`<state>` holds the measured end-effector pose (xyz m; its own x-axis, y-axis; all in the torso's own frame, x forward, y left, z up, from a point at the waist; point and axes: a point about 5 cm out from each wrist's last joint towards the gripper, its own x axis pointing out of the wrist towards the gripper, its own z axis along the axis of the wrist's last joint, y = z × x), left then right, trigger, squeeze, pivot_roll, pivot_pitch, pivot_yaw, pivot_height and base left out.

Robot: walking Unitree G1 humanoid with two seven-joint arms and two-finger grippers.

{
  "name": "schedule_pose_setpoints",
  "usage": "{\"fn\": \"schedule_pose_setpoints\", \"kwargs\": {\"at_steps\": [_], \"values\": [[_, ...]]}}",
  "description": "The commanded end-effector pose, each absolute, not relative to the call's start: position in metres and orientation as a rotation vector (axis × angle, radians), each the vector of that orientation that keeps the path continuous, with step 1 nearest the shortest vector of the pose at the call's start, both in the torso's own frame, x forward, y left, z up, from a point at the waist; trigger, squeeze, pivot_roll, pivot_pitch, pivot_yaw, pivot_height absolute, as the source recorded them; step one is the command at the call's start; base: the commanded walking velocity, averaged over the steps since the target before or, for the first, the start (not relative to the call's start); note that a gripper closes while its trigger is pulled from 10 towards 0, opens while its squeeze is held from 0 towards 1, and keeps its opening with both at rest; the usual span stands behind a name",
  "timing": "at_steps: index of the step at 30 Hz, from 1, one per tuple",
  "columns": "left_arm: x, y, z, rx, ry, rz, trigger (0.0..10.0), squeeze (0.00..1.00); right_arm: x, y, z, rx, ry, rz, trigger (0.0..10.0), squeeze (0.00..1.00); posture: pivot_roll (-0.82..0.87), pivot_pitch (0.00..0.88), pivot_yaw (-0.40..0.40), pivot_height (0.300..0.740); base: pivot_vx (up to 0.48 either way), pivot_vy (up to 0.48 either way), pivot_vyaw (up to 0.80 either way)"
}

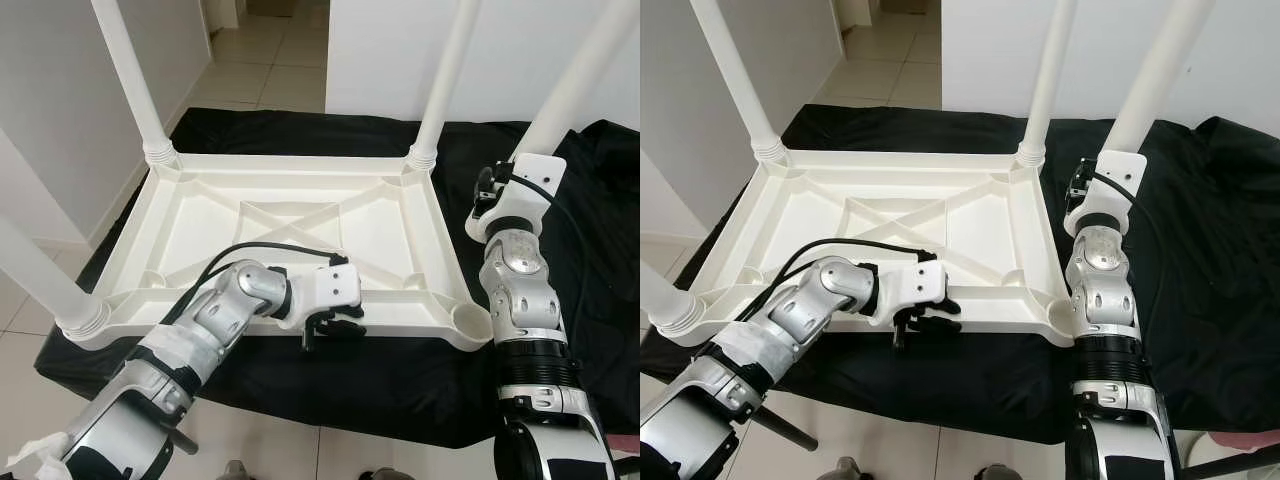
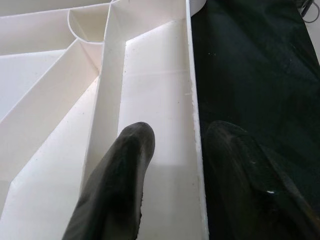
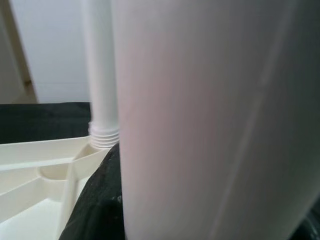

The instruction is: Building children table

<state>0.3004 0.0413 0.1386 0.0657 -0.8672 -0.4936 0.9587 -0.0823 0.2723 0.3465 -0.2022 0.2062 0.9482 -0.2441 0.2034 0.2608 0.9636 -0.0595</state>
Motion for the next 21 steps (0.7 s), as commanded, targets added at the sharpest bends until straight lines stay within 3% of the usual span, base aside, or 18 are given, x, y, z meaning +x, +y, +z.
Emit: {"fn": "schedule_pose_setpoints", "kwargs": {"at_steps": [1, 2, 3, 9, 18, 19, 20, 21], "values": [[0.305, 0.044, 0.144, 0.644, 0.167, -1.481, 10.0, 1.00, 0.348, -0.197, 0.209, -0.086, -0.200, -0.230, 10.0, 0.00, -0.07, 0.000, -0.001, 0.740, 0.000, 0.000, 0.00], [0.305, 0.044, 0.144, 0.644, 0.167, -1.481, 10.0, 1.00, 0.348, -0.197, 0.209, -0.086, -0.200, -0.230, 10.0, 0.00, -0.07, 0.000, -0.001, 0.740, 0.000, 0.000, 0.00], [0.310, 0.046, 0.147, 0.656, 0.151, -1.431, 10.0, 0.00, 0.346, -0.194, 0.205, -0.097, -0.194, -0.200, 10.0, 0.00, -0.07, 0.000, -0.005, 0.740, 0.000, 0.000, 0.00], [0.321, 0.059, 0.167, 0.657, 0.102, -1.304, 10.0, 0.00, 0.338, -0.188, 0.196, -0.051, -0.189, -0.122, 10.0, 0.00, -0.07, 0.000, -0.009, 0.740, 0.000, 0.000, 0.00], [0.318, 0.064, 0.161, 0.659, 0.156, -1.288, 10.0, 0.00, 0.331, -0.192, 0.190, -0.052, -0.181, -0.132, 10.0, 0.00, -0.06, 0.000, -0.008, 0.740, 0.000, 0.000, 0.00], [0.321, 0.068, 0.154, 0.691, 0.182, -1.267, 8.6, 0.00, 0.331, -0.193, 0.190, -0.057, -0.178, -0.137, 10.0, 0.00, -0.06, 0.000, -0.007, 0.740, 0.000, 0.000, 0.00], [0.322, 0.070, 0.151, 0.710, 0.197, -1.252, 8.6, 0.00, 0.331, -0.193, 0.190, -0.058, -0.178, -0.140, 10.0, 0.00, -0.06, 0.000, -0.007, 0.740, 0.000, 0.000, 0.00], [0.327, 0.075, 0.147, 0.743, 0.219, -1.217, 10.0, 0.00, 0.331, -0.193, 0.190, -0.060, -0.178, -0.138, 10.0, 0.00, -0.06, 0.000, -0.005, 0.740, 0.000, 0.000, 0.00]]}}
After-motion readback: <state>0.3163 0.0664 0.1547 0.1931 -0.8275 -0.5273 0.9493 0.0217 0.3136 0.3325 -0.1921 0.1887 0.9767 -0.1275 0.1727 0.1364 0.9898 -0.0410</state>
